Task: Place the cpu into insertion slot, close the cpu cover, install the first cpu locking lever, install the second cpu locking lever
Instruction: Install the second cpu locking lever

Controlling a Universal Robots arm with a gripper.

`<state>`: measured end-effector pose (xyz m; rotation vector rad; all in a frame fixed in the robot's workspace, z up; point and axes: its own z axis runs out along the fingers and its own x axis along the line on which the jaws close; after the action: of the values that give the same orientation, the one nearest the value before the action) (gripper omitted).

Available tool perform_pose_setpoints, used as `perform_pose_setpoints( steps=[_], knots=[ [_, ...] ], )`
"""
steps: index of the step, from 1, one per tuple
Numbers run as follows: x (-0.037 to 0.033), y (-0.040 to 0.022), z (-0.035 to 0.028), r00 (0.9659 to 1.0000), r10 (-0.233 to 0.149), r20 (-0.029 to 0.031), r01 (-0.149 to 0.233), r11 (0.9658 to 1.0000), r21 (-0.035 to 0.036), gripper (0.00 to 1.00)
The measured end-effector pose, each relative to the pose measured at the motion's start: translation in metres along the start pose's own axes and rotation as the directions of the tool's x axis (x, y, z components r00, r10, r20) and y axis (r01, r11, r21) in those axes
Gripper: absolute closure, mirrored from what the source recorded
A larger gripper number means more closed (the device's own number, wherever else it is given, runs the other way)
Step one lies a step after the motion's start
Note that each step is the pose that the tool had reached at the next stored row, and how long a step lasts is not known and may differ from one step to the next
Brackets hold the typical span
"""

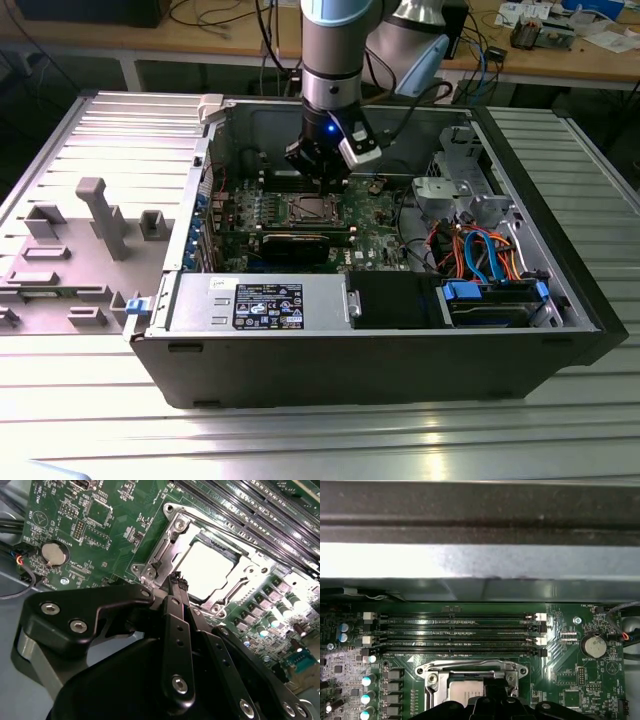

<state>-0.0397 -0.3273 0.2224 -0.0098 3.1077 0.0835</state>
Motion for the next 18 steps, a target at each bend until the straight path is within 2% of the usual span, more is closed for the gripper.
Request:
perform_pose_setpoints(
  steps=[3,8,11,14,18],
  knots=[
    [-0.0001,-0.0004,-0.0023,1.0000,0.000,0.0000,0.000,1.0000,-0.0001,0.89],
    [-0.0001,-0.0058,-0.0027,1.0000,0.000,0.0000,0.000,1.0000,-0.0004,0.89],
    [0.0000,-0.0114,-0.0029,1.0000,0.000,0.0000,0.000,1.0000,-0.0005,0.89],
    [0.0000,-0.0130,-0.0034,1.0000,0.000,-0.0001,0.000,1.0000,-0.0004,0.89],
    [-0.0002,-0.0131,-0.0090,1.0000,0.000,0.0000,0.000,1.0000,-0.0005,0.89]
  ],
)
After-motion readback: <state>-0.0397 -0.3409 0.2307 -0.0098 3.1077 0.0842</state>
